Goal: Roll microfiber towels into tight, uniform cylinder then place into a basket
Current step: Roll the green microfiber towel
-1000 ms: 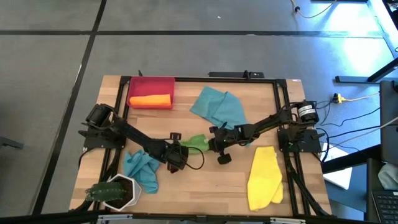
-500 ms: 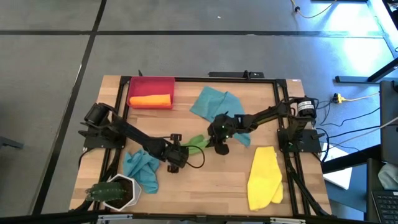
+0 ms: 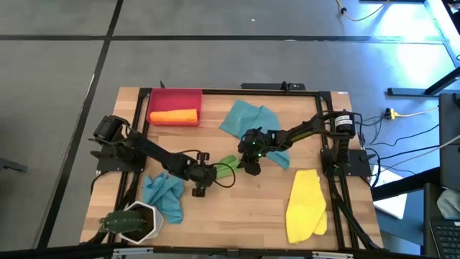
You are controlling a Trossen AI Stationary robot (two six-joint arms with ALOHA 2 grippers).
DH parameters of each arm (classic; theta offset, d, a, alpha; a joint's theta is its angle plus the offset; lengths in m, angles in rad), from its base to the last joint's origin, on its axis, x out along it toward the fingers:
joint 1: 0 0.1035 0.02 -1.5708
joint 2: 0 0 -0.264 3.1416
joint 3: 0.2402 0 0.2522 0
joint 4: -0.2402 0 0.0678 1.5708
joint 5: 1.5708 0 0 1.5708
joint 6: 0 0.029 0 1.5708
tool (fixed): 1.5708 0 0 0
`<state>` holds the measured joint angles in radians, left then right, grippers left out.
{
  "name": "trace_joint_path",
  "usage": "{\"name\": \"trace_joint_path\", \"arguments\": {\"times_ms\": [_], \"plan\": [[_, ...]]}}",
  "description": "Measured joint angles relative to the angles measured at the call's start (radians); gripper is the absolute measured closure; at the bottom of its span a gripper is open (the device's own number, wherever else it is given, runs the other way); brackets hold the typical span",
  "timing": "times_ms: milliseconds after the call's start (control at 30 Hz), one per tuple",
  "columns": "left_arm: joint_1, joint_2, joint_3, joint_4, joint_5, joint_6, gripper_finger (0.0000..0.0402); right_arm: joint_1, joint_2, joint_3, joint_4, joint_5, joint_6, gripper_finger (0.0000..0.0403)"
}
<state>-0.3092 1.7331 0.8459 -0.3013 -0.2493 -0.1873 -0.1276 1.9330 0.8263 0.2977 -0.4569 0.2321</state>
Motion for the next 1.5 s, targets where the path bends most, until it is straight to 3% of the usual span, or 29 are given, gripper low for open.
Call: {"name": "trace_joint_path", "arguments": {"times_ms": [267, 567, 867, 967, 1167, 1367, 1500], "plan": [[-0.002, -0.009, 0.047, -0.162, -0.081, 0.005, 0.0244, -0.007, 0.001, 0.026, -0.006, 0.033, 0.022, 0.0391], [-0.022, -0.083, 0.091, -0.375, -0.227, -0.063, 0.0211, -0.017, 0.001, 0.026, 0.002, 0.052, 0.087, 0.0389], [-0.086, -0.093, 0.113, -0.28, -0.378, -0.012, 0.0208, -0.04, 0.002, 0.025, 0.019, 0.049, 0.15, 0.0389], [-0.11, -0.09, 0.114, -0.169, -0.42, 0.043, 0.0207, -0.05, 0.002, 0.025, 0.022, 0.049, 0.156, 0.0389], [-0.102, 0.028, 0.117, 0.028, -0.438, 0.165, 0.0206, -0.065, 0.002, 0.025, 0.032, 0.049, 0.171, 0.0389], [-0.06, 0.137, 0.119, 0.032, -0.544, 0.158, 0.0206, -0.068, 0.002, 0.025, 0.034, 0.039, 0.186, 0.0389], [-0.025, 0.173, 0.132, 0.034, -0.549, 0.161, 0.0206, -0.068, 0.002, 0.026, 0.035, 0.03, 0.194, 0.0389]]}}
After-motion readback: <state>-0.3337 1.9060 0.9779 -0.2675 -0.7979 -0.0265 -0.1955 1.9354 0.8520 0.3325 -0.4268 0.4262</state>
